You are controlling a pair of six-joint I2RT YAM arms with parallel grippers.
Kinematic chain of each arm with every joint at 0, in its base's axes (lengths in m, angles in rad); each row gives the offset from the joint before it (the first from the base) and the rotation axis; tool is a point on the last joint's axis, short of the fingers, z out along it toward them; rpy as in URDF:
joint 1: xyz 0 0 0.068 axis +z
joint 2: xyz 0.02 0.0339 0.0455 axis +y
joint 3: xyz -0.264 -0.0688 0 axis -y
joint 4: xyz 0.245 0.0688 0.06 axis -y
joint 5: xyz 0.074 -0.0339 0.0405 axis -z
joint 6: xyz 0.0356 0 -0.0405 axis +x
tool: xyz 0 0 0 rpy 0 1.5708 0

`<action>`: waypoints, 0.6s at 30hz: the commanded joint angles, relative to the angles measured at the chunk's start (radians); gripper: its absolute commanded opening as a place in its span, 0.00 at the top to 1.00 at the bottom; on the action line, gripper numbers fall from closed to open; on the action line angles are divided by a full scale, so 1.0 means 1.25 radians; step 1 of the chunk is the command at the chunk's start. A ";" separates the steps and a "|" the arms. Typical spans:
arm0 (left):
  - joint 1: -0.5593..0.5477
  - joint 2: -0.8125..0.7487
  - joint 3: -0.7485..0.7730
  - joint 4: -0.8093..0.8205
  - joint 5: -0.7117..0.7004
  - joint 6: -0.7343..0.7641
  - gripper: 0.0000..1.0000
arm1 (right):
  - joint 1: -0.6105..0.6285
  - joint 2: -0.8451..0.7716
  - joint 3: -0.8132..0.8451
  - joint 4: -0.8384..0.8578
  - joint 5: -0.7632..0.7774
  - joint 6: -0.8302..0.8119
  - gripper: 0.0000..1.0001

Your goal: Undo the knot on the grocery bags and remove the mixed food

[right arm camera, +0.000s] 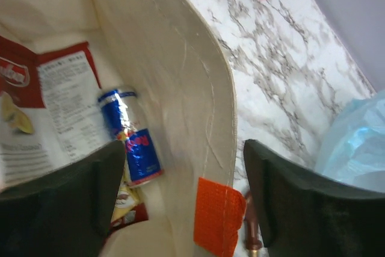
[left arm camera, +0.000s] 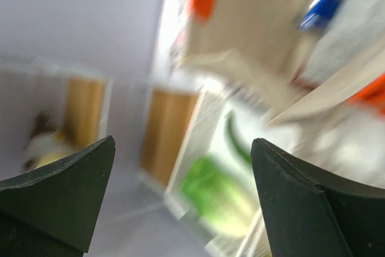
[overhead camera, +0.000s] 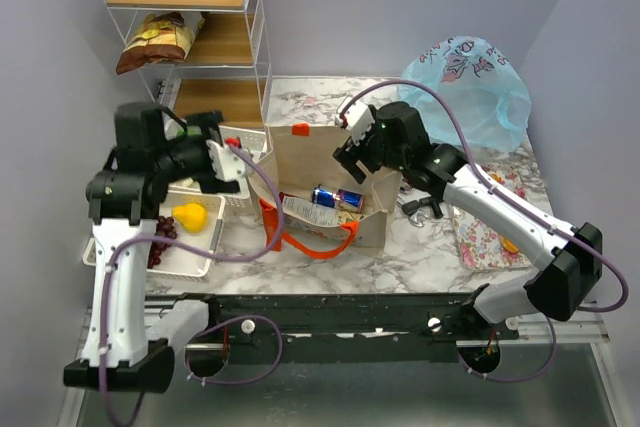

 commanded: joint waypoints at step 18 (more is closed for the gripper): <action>-0.716 -0.224 -0.375 0.079 -0.068 -0.424 0.48 | -0.005 -0.145 -0.063 0.117 -0.259 -0.026 0.99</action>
